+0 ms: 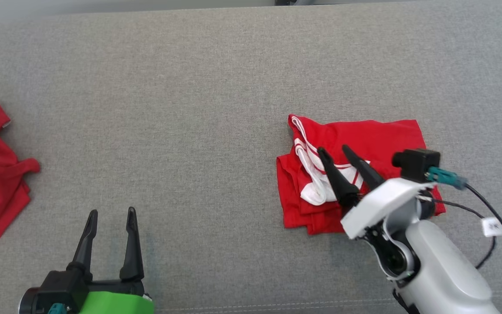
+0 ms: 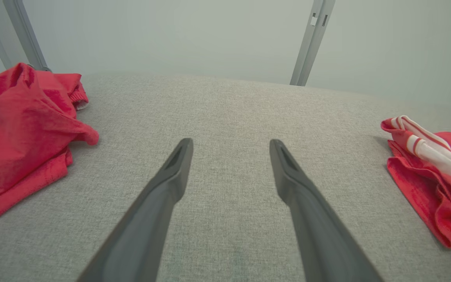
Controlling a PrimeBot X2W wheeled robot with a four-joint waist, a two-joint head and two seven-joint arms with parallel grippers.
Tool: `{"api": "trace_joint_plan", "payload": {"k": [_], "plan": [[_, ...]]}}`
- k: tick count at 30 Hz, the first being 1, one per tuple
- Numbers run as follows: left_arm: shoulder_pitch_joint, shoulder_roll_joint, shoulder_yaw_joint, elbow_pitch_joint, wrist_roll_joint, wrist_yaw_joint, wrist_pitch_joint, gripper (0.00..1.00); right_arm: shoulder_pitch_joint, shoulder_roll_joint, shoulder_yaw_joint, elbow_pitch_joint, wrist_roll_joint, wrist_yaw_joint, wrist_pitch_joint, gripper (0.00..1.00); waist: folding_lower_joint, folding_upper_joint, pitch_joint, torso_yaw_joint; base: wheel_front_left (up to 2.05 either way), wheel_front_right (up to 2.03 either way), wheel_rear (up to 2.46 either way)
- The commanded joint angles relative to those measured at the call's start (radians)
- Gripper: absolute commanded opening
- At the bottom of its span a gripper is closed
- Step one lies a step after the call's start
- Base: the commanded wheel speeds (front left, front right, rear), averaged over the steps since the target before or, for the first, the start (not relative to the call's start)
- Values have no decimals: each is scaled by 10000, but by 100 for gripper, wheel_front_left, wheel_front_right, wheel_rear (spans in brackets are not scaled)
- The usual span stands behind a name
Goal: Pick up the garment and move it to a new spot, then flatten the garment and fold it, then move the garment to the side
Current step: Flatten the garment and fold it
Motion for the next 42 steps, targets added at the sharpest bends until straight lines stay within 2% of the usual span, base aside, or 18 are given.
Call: {"api": "trace_joint_plan", "payload": {"k": [1, 6, 10, 15, 21, 25, 30, 31, 32, 33, 34, 39, 42], "plan": [[201, -2, 40, -22, -118, 54, -28, 100, 207, -101, -47, -194, -81, 1, -111, 100, 0, 0, -30, -29, 0, 0, 0], [371, -1, 142, -110, -190, 236, -28, 100, 1303, -812, -588, -2103, -60, 1, -420, 100, 0, 0, -198, -295, 0, 0, 0], [490, 2, 116, -143, -299, 290, -28, 100, 2070, -1211, -1423, -2885, -282, 1, -562, 100, 0, 0, -388, -514, 0, 0, 0], [614, 3, 41, -151, -369, 317, -28, 100, 2800, -1333, -2442, -2530, -1139, 1, -1080, 100, 0, 0, -741, -618, 0, 0, 0], [813, 6, 44, -186, -442, 398, -28, 100, 3385, -1348, -3700, -1181, -3219, 1, -2275, 100, 0, 0, -1159, -505, 0, 0, 0], [940, 5, 113, -230, -451, 375, -28, 100, 3589, -1022, -4538, -523, -4508, 1, -2536, 100, 0, 0, -1339, -363, 0, 0, 0], [1095, 5, 298, -193, -223, 299, -28, 100, 3881, -387, -5519, -1049, -5713, 0, -2536, 100, 0, 0, -1490, -191, 0, 0, 0], [1108, 5, 306, -211, -229, 306, -28, 100, 3905, -304, -5593, -1089, -5763, 0, -2537, 78, 0, 0, -1493, -157, 0, 0, 0], [1112, 5, 309, -233, -228, 311, -28, 100, 3909, -217, -5627, -1114, -5842, 0, -2538, 36, 0, 0, -1486, -124, 0, 0, 0], [1112, 5, 309, -233, -228, 311, -28, 100, 3909, -217, -5627, -1114, -5842, 0, -2538, 36, 0, 0, -1486, -124, 0, 0, 0], [1097, 5, 299, -242, -209, 297, -28, 100, 3887, -141, -5611, -1122, -5870, 0, -2539, 0, 0, 0, -1474, -71, 0, 0, 0], [739, 4, 251, -369, -137, 216, -28, 100, 3194, 49, -4971, -970, -6008, 0, -2536, 0, 0, 0, -1119, 201, 0, 0, 0], [648, 6, 281, -427, -99, 204, -28, 100, 2525, 336, -4395, -323, -5991, -2, -2535, 0, 0, 0, -884, 284, 0, 0, 0]]}}
